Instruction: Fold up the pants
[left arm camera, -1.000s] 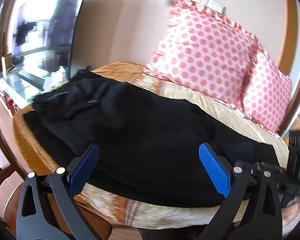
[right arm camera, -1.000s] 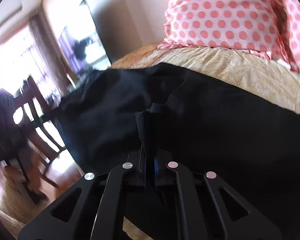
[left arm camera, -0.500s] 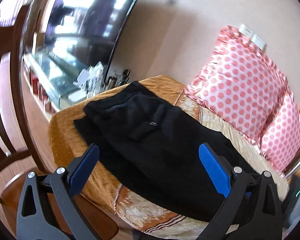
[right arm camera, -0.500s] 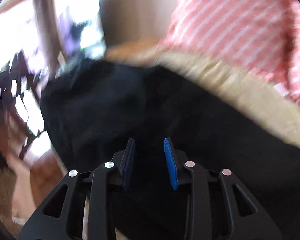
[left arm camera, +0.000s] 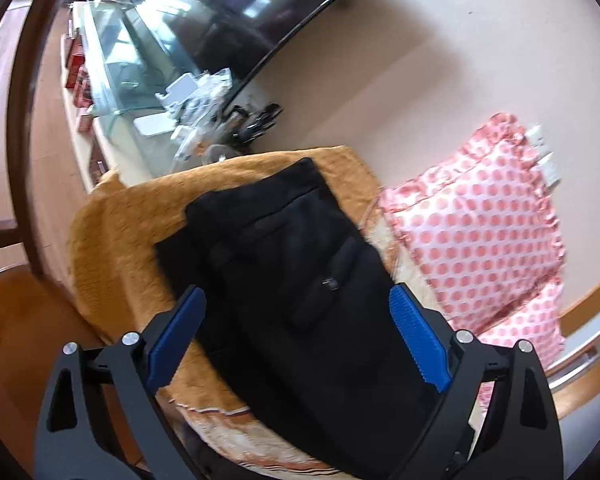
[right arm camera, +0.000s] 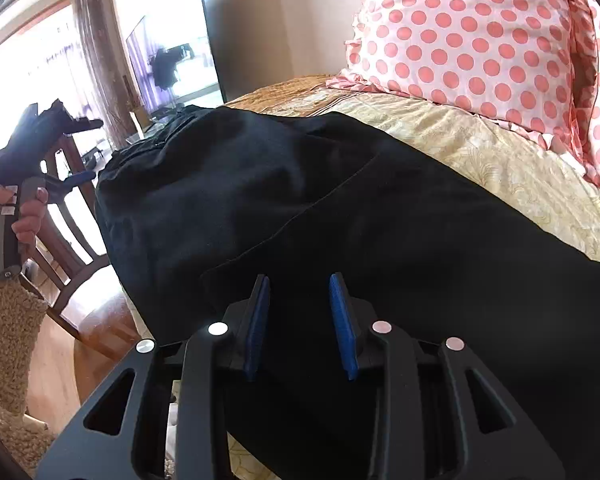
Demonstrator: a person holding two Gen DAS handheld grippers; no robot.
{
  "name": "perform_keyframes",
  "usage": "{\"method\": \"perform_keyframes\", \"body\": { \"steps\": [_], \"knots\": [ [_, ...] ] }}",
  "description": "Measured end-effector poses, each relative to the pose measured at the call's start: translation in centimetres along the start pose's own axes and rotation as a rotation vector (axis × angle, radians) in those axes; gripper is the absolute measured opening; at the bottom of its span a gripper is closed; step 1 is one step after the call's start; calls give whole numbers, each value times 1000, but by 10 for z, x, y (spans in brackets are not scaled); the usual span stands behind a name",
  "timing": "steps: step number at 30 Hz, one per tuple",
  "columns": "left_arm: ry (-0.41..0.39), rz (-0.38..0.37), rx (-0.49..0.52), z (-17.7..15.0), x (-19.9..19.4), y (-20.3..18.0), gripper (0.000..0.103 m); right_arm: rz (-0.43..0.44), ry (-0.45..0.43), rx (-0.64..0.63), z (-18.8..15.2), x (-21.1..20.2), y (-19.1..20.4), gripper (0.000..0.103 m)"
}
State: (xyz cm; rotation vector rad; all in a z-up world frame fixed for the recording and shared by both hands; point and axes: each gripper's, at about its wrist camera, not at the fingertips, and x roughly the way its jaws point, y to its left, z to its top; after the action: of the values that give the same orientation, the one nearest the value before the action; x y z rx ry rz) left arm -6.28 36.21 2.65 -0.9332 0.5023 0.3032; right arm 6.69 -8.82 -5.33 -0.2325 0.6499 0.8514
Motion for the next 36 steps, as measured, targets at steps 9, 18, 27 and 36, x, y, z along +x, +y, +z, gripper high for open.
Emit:
{"method": "perform_keyframes", "body": {
  "steps": [9,18,27,36],
  "knots": [
    [140,35,-75,-10,21,1,74,-1,-5,-5,0,0,0,34],
    [156,-7,-128,-14,28,2,65,0,-14,-7,-1,-1,1,34],
    [87,53,-123,-19,9,11,5,0,-17,-12,-1,-1,1,34],
    [79,83,-80,-32,3,27,7,-2,-20,-16,-1,0,1,34]
  ]
}}
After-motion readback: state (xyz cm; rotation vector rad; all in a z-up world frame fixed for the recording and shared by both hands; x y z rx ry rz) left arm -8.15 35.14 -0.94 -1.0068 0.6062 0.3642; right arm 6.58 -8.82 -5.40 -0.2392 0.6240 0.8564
